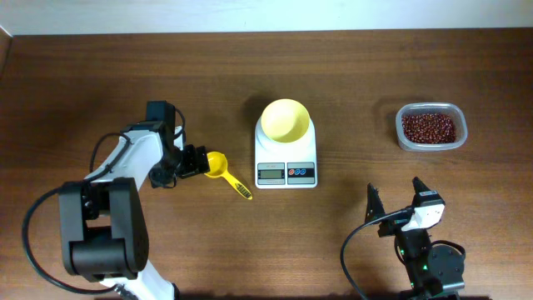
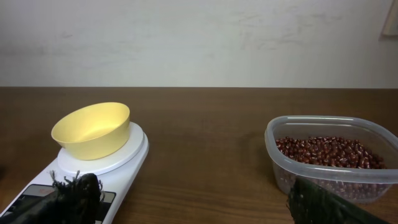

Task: Scoop item into bowl and weigh 50g on scale
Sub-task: 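Grasp the yellow scoop's cup rim with the left gripper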

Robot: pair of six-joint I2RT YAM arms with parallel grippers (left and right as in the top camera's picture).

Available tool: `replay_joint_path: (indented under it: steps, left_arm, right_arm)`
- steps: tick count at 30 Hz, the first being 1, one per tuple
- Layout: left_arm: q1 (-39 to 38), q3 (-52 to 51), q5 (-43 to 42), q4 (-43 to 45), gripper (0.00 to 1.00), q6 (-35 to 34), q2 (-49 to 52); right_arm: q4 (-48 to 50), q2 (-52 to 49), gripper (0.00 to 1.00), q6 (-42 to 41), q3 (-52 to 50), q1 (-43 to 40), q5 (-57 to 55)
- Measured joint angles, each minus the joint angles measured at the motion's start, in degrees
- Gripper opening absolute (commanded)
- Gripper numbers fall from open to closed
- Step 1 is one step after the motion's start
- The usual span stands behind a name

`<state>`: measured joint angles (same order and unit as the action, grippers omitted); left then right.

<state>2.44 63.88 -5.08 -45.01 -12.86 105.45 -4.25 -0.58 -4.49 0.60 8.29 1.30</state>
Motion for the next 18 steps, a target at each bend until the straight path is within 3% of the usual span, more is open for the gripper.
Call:
replay_joint_path:
  steps: [10,18]
  left_arm:
    - [0.0,0.57,5.07,-2.97,0.99,-11.8,-4.48]
    - [0.0,0.59,3.58,-2.99,0.99,-12.92,-6.67]
  right_arm:
    - [0.0,0.0,0.98,0.0,0.0,0.0,0.0]
    - [0.0,0.0,0.99,-0.02,0.02,0.0,0.0]
